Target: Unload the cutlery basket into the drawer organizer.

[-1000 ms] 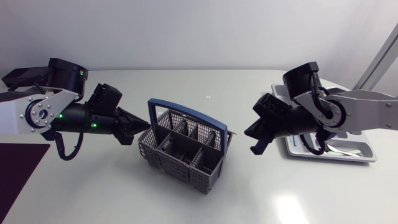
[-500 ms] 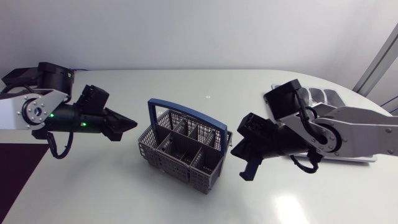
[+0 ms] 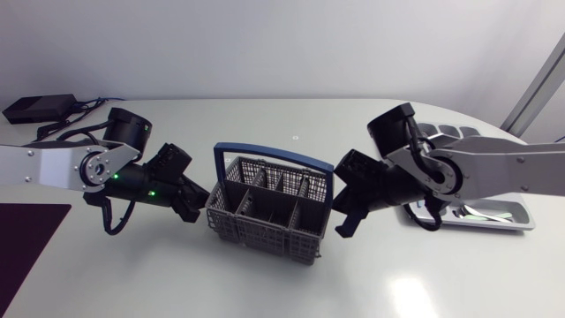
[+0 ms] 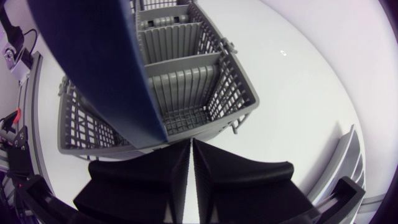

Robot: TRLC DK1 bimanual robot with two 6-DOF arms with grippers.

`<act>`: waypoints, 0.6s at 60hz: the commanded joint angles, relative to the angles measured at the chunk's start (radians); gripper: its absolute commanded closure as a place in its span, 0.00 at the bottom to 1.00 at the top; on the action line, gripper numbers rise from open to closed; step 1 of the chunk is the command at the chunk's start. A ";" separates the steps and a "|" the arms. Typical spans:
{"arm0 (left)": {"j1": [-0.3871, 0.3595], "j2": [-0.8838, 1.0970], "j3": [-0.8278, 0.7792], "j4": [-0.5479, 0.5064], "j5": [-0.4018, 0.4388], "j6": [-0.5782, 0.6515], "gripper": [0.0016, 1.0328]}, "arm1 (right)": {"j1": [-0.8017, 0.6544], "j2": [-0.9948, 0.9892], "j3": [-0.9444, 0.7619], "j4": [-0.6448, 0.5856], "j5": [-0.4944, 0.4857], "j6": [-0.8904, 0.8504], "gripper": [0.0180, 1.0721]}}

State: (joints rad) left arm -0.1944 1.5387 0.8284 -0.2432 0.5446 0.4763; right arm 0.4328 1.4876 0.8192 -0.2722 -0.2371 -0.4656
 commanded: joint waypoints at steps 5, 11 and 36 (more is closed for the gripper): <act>-0.071 0.040 0.038 -0.008 0.021 -0.005 0.86 | -0.049 0.088 0.104 0.022 -0.014 0.015 0.89; -0.094 0.072 0.080 -0.002 0.003 -0.021 0.86 | -0.088 0.132 0.152 0.024 -0.016 0.010 0.89; -0.089 0.133 0.133 0.033 -0.018 -0.053 0.86 | -0.114 0.223 0.193 0.036 -0.014 -0.005 0.89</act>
State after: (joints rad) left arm -0.2752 1.6470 0.9321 -0.2382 0.4961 0.4416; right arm 0.3042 1.6634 0.9894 -0.2379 -0.2379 -0.4625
